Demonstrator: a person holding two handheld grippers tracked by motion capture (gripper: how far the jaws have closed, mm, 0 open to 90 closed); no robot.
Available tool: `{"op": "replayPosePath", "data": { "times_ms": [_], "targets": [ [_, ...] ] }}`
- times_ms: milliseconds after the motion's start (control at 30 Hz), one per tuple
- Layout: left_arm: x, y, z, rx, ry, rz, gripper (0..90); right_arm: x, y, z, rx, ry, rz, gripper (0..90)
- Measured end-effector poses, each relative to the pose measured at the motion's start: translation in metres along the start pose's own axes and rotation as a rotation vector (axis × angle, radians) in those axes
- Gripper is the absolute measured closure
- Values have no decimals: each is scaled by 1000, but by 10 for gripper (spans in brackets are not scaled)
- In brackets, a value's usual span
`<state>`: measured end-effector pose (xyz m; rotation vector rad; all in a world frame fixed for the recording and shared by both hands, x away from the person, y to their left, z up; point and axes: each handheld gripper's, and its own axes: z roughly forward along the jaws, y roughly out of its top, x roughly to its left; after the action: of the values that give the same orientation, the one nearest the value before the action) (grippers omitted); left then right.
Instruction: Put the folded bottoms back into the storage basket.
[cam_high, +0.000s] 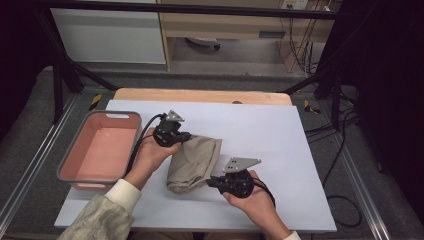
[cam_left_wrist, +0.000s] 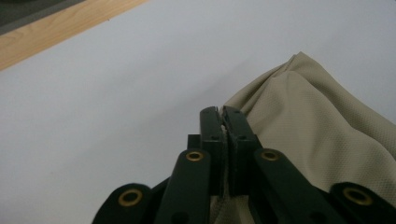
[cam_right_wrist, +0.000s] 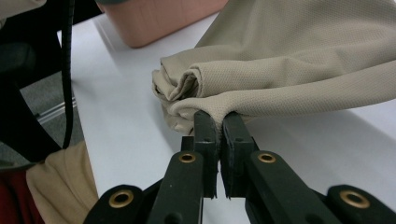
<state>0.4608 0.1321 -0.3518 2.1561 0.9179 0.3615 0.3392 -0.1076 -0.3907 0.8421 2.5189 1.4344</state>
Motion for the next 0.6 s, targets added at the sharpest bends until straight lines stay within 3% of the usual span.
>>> {"op": "replayPosePath", "data": {
  "times_ms": [600],
  "targets": [
    [13,23,-26,-28,32,10,882,0,36,-2,-26,12,-49,866]
  ]
}}
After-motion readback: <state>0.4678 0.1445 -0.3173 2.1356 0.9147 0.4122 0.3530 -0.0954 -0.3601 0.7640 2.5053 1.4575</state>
